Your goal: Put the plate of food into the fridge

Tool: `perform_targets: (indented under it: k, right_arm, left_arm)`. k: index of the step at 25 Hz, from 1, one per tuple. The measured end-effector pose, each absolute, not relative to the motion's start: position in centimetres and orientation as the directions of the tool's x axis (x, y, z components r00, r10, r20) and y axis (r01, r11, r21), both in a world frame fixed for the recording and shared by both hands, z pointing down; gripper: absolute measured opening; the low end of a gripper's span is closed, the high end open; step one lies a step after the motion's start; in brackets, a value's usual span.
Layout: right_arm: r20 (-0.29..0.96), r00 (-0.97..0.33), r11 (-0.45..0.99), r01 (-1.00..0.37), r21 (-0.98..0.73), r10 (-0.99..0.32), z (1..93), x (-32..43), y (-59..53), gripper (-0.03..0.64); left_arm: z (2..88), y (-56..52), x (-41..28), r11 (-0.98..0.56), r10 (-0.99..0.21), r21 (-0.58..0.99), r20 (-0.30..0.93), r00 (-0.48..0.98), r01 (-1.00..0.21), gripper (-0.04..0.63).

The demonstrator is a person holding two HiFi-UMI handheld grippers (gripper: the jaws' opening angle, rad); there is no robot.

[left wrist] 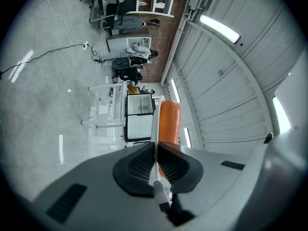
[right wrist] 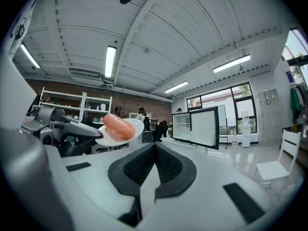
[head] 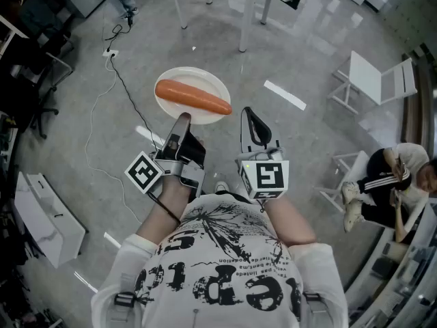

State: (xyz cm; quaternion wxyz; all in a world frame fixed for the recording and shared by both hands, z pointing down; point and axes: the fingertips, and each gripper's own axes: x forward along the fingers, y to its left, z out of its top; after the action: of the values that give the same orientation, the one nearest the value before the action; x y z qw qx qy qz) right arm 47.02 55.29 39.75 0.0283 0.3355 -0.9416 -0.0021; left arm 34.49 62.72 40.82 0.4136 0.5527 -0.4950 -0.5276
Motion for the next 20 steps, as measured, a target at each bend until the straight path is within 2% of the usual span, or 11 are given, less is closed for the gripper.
perform_targets:
  k: [6, 13, 20]
  right_arm:
    - [0.06, -0.779, 0.781, -0.623, 0.037, -0.624, 40.8, 46.0, 55.8, 0.001]
    - [0.08, -0.755, 0.755, -0.655, -0.029, -0.651, 41.7, 45.5, 54.9, 0.0]
    - [0.075, -0.779, 0.778, -0.626, -0.055, -0.622, 41.0, 43.0, 53.8, 0.0]
  left_arm:
    - [41.3, 62.9, 34.3, -0.182, -0.981, 0.979, -0.187, -0.046, -0.095, 0.023]
    - [42.0, 62.9, 32.9, -0.178, -0.981, 0.982, -0.182, -0.061, -0.067, 0.023]
    - [41.2, 61.7, 30.6, -0.173, -0.981, 0.983, -0.178, -0.077, -0.067, 0.023]
